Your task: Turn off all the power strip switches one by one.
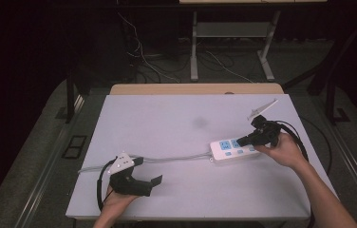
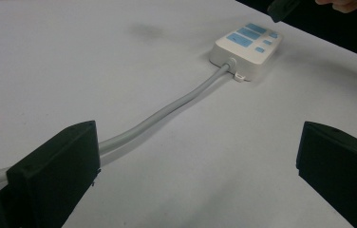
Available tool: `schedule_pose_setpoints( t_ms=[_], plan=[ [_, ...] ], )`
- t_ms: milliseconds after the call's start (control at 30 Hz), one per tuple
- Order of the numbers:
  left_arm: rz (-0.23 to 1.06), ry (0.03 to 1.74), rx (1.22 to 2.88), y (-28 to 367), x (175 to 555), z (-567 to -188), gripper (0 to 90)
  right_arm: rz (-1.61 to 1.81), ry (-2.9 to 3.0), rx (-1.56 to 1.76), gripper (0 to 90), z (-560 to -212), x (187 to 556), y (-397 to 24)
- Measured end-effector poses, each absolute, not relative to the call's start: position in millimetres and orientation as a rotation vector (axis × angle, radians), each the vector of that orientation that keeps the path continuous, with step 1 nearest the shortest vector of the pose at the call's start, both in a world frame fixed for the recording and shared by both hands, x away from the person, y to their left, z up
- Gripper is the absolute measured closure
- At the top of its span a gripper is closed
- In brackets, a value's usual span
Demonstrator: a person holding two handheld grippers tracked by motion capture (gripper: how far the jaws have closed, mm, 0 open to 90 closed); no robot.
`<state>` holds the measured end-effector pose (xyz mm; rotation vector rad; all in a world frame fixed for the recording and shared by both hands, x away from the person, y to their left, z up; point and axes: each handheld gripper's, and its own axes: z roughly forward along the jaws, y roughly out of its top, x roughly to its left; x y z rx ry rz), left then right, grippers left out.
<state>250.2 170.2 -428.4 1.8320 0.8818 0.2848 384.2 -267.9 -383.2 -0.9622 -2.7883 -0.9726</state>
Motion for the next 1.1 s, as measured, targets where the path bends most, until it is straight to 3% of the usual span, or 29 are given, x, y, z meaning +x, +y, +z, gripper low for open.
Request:
schedule_pose_setpoints(
  t_ms=[1100],
  plan=[
    [0.288, 0.888, 1.829, 171, 250, -428, 0.0, -0.951, -2.762, -0.989, 90.0, -412, 383, -273]
  ],
)
